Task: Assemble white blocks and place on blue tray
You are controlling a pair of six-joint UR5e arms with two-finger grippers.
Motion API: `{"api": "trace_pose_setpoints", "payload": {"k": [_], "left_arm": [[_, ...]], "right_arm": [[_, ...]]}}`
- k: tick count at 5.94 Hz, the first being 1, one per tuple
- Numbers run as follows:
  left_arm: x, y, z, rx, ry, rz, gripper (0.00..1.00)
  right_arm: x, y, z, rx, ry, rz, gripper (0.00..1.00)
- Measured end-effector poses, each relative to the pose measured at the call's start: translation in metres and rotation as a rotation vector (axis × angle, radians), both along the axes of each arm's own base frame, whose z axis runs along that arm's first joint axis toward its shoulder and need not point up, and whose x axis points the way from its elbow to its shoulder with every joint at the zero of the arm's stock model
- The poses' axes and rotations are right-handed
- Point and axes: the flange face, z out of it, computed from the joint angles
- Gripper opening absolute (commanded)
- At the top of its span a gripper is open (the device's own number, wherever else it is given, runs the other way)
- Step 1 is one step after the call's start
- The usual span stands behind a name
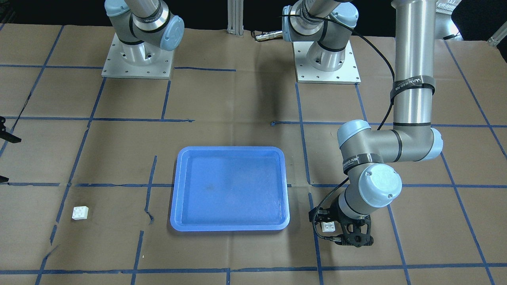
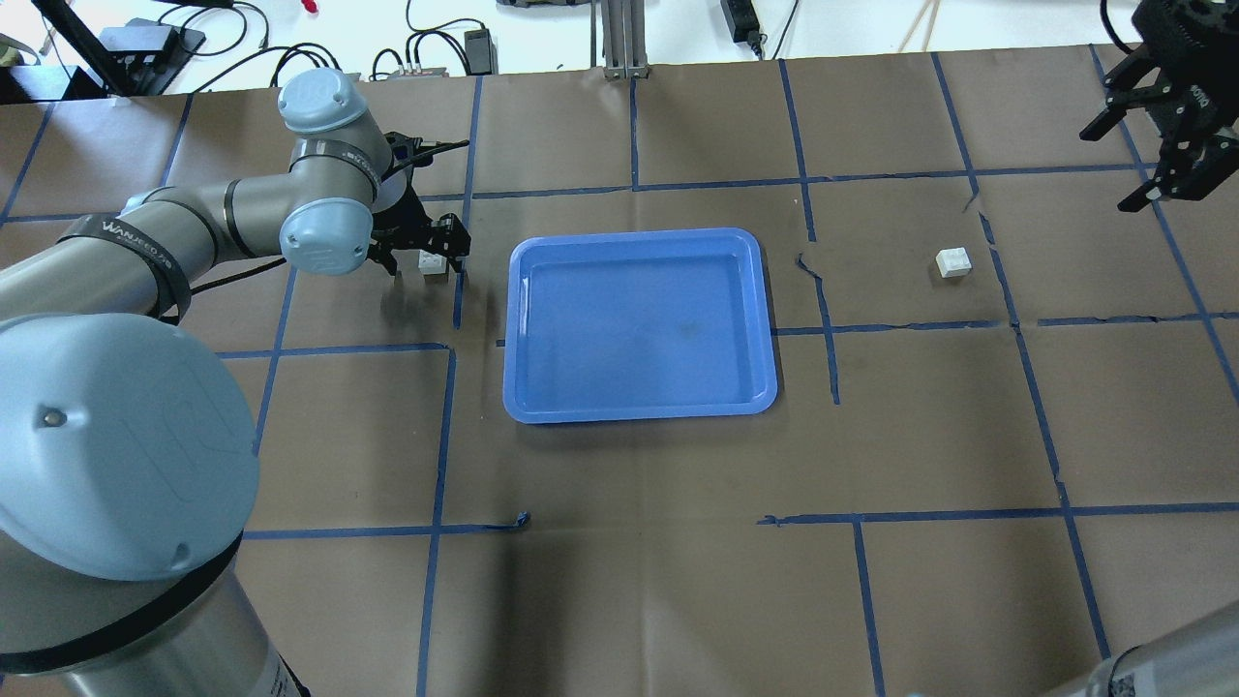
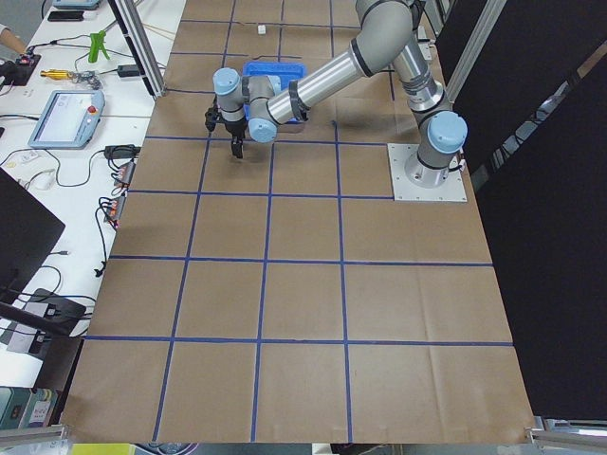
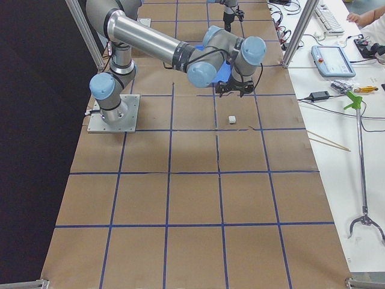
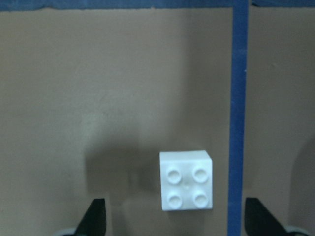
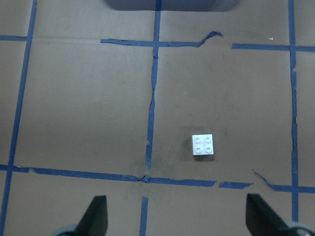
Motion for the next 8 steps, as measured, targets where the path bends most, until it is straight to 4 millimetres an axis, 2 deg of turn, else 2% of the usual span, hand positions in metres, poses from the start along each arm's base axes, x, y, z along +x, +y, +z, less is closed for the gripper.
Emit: {"api": "trace_pose_setpoints", "payload": {"k": [1, 2, 4, 5, 6, 7, 8], "left_arm": [[0.0, -0.001, 0.004, -0.013, 0.0, -0.006, 0.06], [0.0, -0.002, 0.01, -0.024, 0.002, -0.023, 0.0], [-0.001, -0.001, 0.021, -0.04, 0.003, -0.073, 0.0], [-0.004, 0.003, 0.038, -0.044, 0.003, -0.126, 0.0], [-0.017, 0.012, 0.059, -0.038, 0.005, -0.202, 0.0], [-0.045, 0.023, 0.077, -0.037, 0.008, -0.337, 0.0], [-0.084, 0.036, 0.087, -0.044, 0.016, -0.55, 0.0]], "right_arm": [[-0.018, -0.009, -0.032, -0.007, -0.083, 0.022, 1.0], [-0.024, -0.018, -0.059, -0.023, -0.165, 0.015, 1.0], [-0.025, -0.034, -0.123, -0.048, -0.285, -0.02, 1.0], [-0.022, -0.034, -0.155, -0.047, -0.322, -0.033, 1.0], [-0.02, -0.033, -0.179, -0.051, -0.343, -0.038, 1.0], [-0.018, -0.032, -0.196, -0.047, -0.36, -0.039, 1.0], [-0.017, -0.032, -0.209, -0.045, -0.373, -0.023, 1.0]]}}
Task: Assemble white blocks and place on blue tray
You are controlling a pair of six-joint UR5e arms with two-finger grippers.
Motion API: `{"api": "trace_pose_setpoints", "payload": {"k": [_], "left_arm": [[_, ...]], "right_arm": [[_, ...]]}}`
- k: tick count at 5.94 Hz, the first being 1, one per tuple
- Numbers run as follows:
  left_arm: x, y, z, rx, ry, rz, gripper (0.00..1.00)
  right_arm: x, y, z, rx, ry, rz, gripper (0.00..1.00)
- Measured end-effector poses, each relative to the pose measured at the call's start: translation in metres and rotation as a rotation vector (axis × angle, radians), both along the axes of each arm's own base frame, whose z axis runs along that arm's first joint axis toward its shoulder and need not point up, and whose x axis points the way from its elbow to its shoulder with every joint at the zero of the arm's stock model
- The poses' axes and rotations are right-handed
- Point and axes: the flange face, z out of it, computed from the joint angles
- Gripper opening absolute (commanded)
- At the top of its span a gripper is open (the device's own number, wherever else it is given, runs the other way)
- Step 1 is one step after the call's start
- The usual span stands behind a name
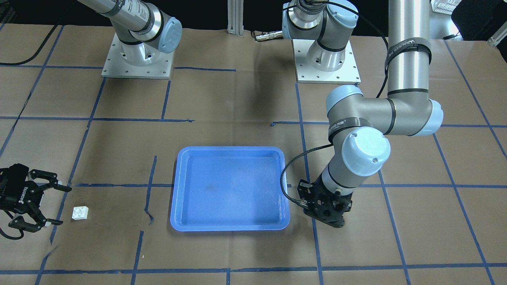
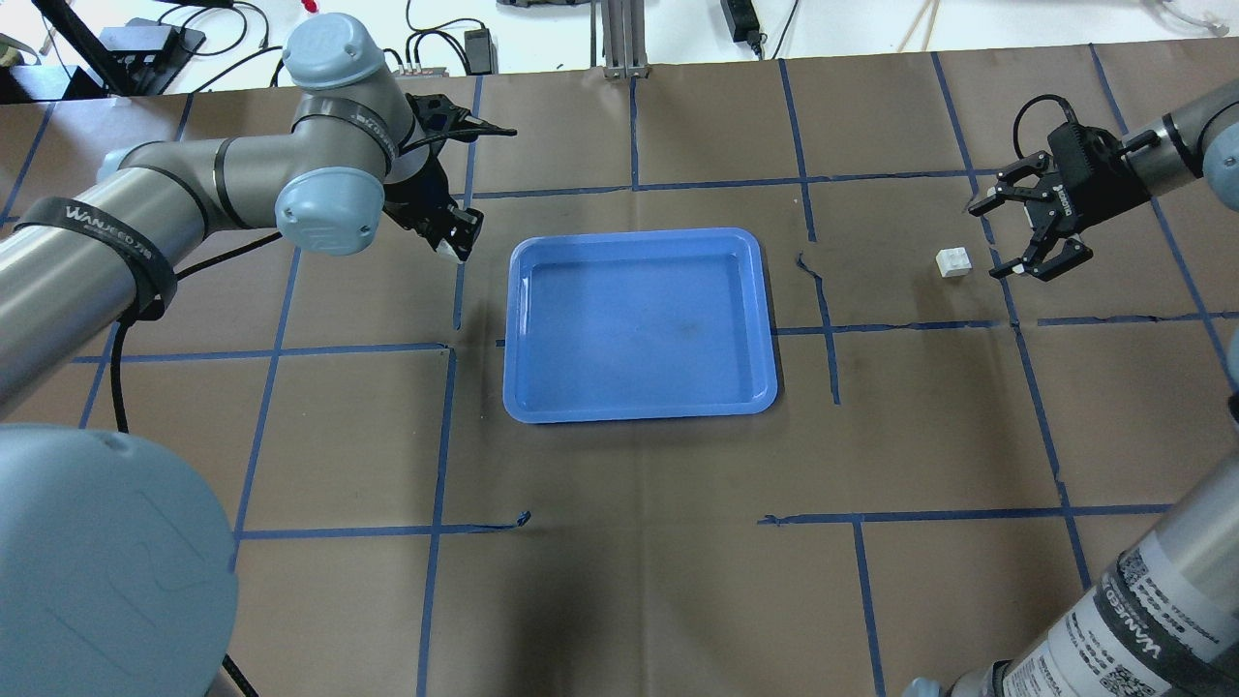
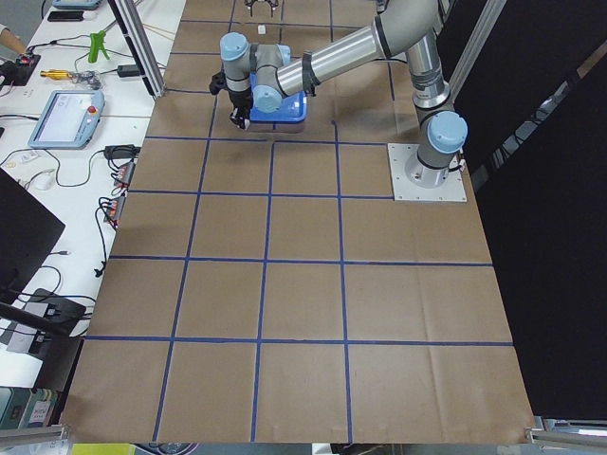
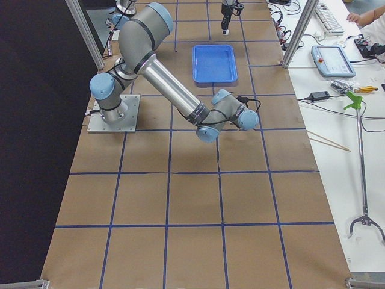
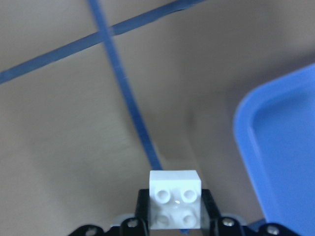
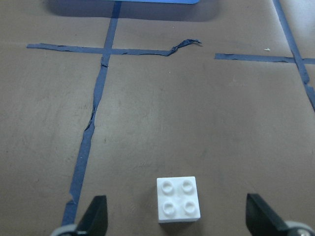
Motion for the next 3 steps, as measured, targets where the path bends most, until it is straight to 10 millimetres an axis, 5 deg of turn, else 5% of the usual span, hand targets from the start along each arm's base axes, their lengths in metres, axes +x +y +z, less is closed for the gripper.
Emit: {"api": "trace_pose_setpoints", "payload": {"k": [2, 3], "left_arm": [[-0.094, 0.037, -0.007, 0.013, 0.001, -0.52, 0.0], [-0.126, 0.055, -0.02, 0.03, 0.002, -0.751, 0.0]], "right_arm": [[0.0, 0.0, -0.021, -0.001, -0.019, 0.032, 0.98], [0.001, 0.001, -0.025, 0.004, -0.023, 0.036, 0.9]]}}
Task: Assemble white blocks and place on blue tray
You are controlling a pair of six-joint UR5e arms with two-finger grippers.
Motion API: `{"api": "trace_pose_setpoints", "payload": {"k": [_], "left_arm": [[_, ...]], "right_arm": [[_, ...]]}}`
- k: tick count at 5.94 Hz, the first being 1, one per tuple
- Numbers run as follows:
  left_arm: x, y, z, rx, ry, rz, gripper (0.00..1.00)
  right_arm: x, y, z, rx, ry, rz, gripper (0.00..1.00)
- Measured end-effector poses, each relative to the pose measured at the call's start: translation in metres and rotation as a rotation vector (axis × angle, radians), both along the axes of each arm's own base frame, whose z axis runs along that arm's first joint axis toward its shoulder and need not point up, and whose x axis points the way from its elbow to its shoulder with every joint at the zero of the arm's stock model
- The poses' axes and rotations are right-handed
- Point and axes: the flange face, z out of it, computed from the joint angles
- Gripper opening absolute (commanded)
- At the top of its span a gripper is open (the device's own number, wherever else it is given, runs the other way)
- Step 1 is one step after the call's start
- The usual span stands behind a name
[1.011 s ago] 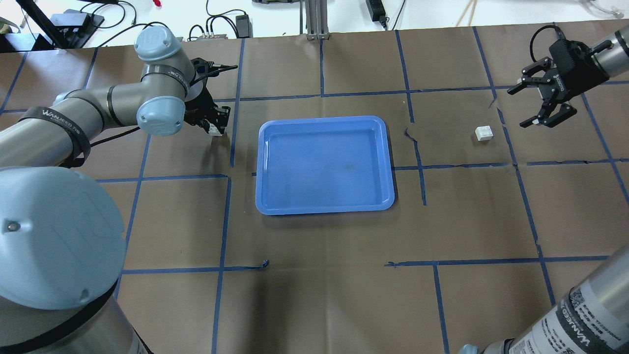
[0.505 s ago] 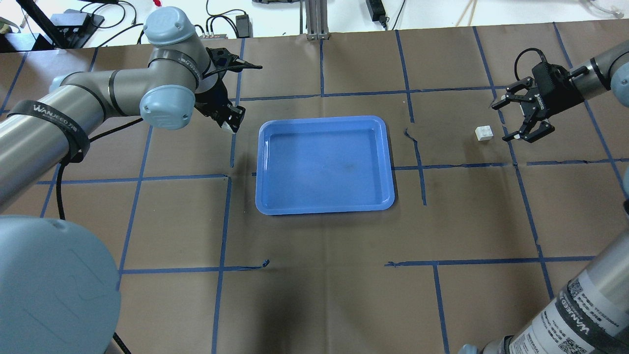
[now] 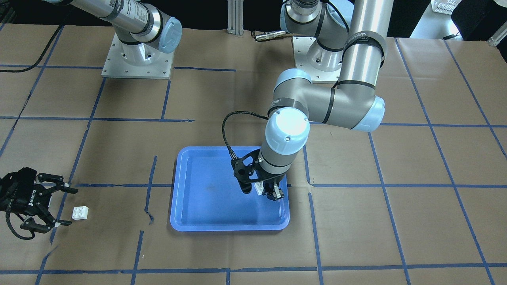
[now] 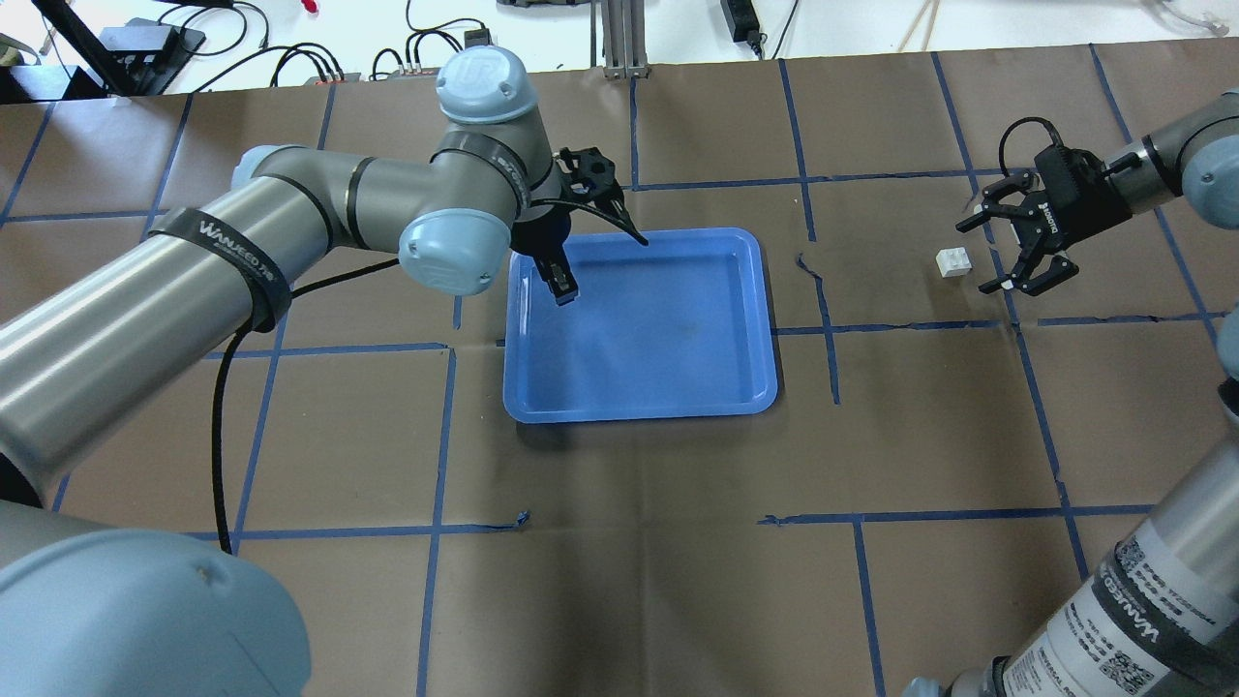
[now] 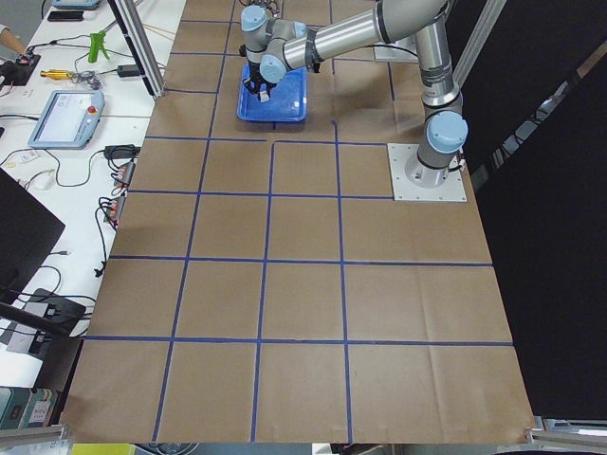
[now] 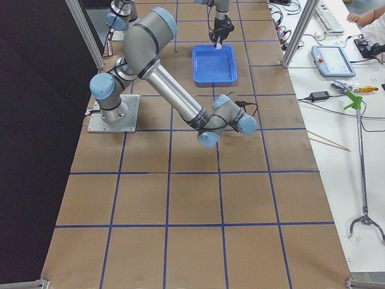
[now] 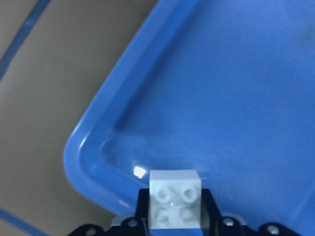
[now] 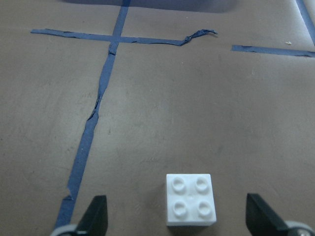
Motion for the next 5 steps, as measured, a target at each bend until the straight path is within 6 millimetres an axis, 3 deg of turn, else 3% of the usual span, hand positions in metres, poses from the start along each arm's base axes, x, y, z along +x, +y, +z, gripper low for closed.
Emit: {"api": "trace_pose_setpoints", "payload": {"k": [1, 3, 4, 5], "left_arm": [[-0.021, 0.016, -0.013, 0.014, 0.0, -0.149, 0.0], [-0.047, 0.032, -0.033, 0.004, -0.021, -0.253, 0.0], [-0.05, 0.033, -0.041, 0.006, -0.033, -0.261, 0.0], [-0.051, 0.032, -0.047, 0.001, -0.035, -0.259, 0.55]], "right_arm": [[0.0, 0.0, -0.007, 0.007, -0.005, 0.004, 0.76], [0.0, 0.0, -0.014, 0.009, -0.009, 0.01, 0.41], [-0.001, -0.002, -0.014, -0.003, -0.003, 0.011, 0.36], [-0.002, -0.004, -0.012, -0.016, 0.006, 0.01, 0.36]]}}
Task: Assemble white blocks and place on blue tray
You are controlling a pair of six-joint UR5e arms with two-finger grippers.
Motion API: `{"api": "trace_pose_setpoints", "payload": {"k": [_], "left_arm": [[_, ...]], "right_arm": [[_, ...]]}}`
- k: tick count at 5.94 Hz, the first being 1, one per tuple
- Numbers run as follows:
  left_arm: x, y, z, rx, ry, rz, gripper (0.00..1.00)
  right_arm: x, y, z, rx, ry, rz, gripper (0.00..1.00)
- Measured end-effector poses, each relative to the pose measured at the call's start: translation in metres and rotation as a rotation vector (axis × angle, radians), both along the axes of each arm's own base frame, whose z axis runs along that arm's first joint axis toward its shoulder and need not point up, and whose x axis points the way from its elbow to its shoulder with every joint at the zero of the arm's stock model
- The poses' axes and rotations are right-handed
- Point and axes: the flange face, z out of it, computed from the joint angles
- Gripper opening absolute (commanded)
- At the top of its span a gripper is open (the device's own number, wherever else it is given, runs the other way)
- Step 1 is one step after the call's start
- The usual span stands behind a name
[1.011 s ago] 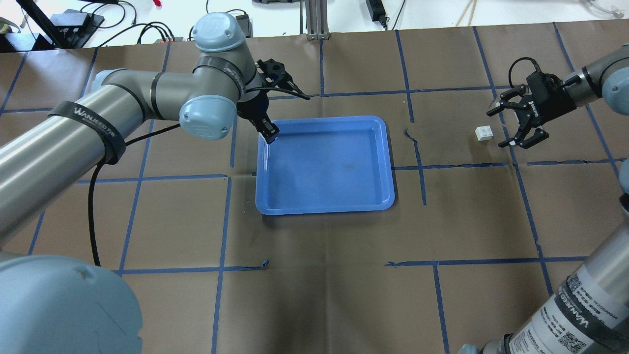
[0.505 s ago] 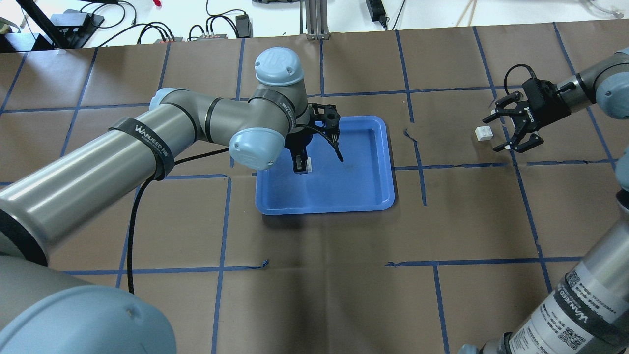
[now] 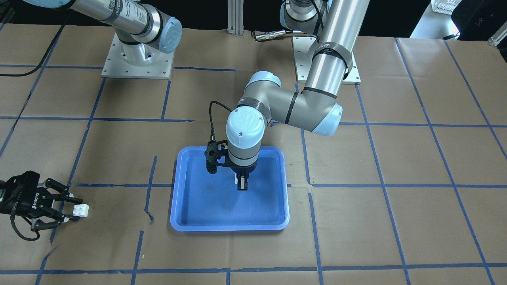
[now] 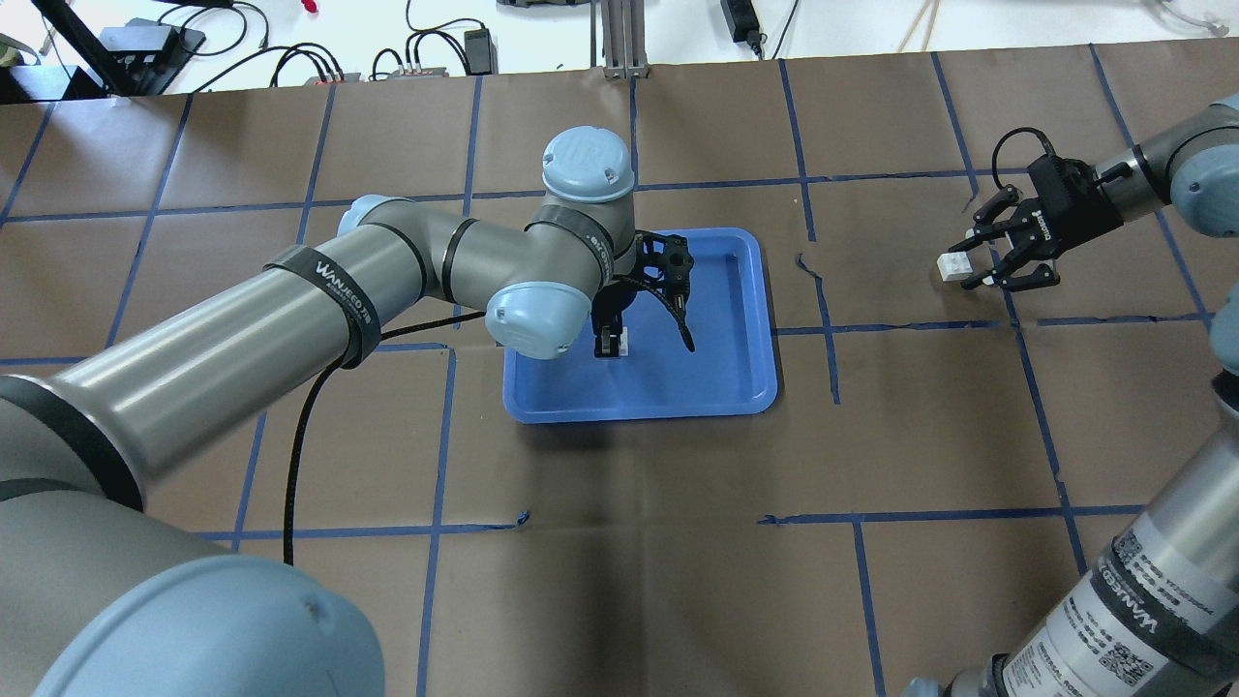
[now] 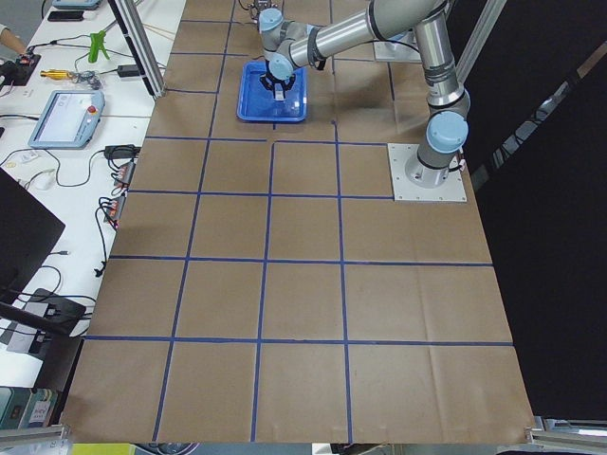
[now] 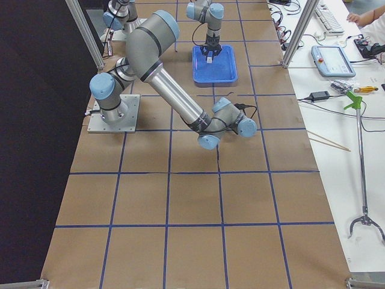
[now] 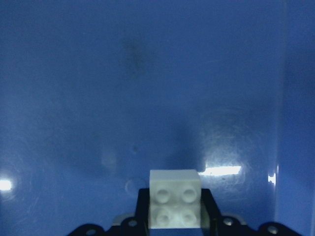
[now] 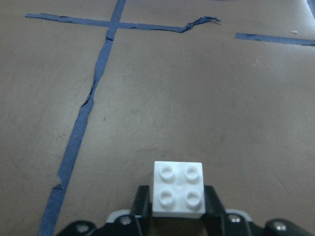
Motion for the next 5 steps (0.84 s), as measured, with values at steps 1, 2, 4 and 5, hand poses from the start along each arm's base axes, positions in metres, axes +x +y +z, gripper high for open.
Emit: {"api": "trace_pose_setpoints", "payload": {"k": [1, 2, 4, 5], "left_arm": [[-0.001, -0.002, -0.007, -0.011, 0.006, 0.003, 0.8], [-0.002, -0.003, -0.013, -0.015, 0.01, 0.004, 0.86], [-0.002, 0.0, 0.011, -0.018, 0.007, 0.005, 0.87], [0.003, 0.008, 0.045, 0.004, -0.003, 0.008, 0.87]], "right_arm": [[-0.001, -0.002, 0.004, -0.007, 0.007, -0.003, 0.33], [-0.001, -0.004, 0.013, -0.017, 0.015, -0.008, 0.32], [0.003, -0.005, 0.046, -0.038, 0.035, -0.016, 0.32], [0.01, 0.0, 0.07, -0.025, 0.037, -0.031, 0.32]]}}
